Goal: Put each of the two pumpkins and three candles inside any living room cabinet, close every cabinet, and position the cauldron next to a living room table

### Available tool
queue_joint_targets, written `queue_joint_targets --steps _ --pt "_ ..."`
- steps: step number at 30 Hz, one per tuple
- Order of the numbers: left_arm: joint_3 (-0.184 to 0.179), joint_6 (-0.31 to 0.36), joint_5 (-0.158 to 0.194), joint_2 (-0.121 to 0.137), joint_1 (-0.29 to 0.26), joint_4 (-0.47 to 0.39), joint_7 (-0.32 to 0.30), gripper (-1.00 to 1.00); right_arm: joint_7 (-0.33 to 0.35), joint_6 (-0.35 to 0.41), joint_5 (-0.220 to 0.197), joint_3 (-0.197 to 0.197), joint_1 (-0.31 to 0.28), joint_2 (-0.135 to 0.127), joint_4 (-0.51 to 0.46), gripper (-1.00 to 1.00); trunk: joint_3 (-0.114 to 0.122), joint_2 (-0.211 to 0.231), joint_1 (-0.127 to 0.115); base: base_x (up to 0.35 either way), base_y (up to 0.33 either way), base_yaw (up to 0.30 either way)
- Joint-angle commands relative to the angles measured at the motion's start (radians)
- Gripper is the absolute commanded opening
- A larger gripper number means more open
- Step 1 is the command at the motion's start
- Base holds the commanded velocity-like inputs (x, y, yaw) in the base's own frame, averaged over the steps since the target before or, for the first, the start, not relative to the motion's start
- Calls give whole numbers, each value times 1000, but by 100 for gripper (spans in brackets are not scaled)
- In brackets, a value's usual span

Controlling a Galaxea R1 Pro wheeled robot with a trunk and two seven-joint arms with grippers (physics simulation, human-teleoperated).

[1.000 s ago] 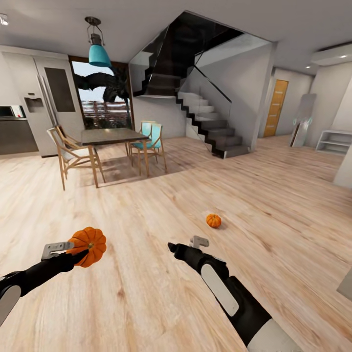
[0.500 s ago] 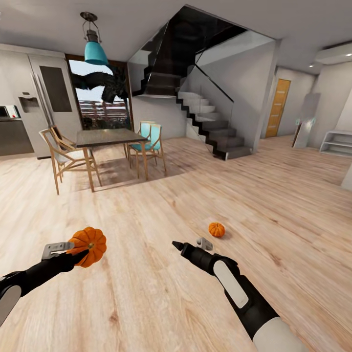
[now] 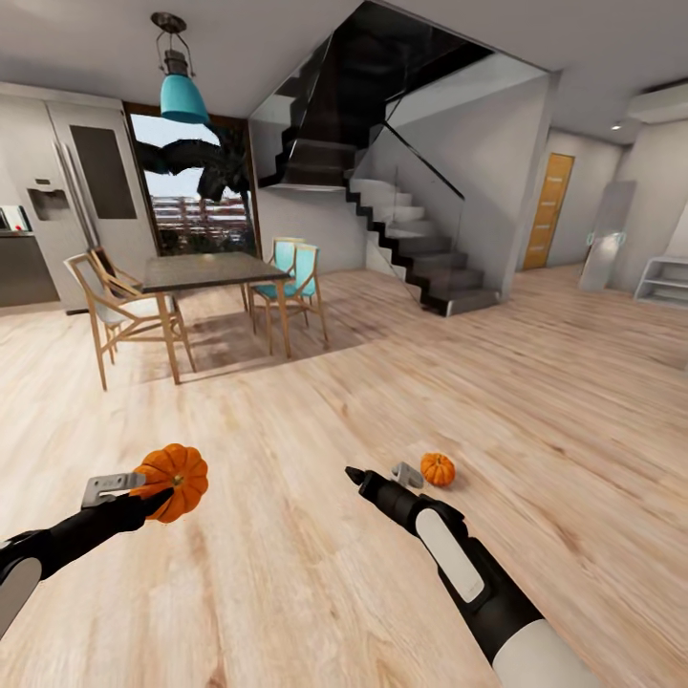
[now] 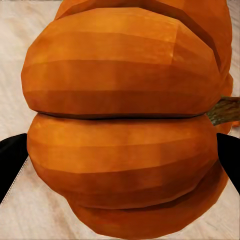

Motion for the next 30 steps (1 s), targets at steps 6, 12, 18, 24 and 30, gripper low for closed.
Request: queue_joint_targets --steps 6,12,18,24,30 --pt "2 7 7 0 -1 -1 -3 -100 -9 1 -12 0 -1 -3 -1 100 -1 0 0 334 120 -39" --pt "2 7 7 0 -1 -1 -3 -100 -8 0 -22 -1 -1 -7 2 100 2 0 0 334 134 -245" --pt "2 7 8 0 -1 -1 -3 -100 -7 -2 -26 -3 -1 -7 5 100 4 0 0 334 131 -275" --pt "2 7 7 0 -1 -1 -3 -100 -7 -4 -27 -4 -1 -7 4 100 6 0 0 334 127 -242" --pt "-15 10 16 -6 14 -5 15 -100 -23 -43 -19 -21 -2 -24 20 100 6 0 0 167 64 -23"
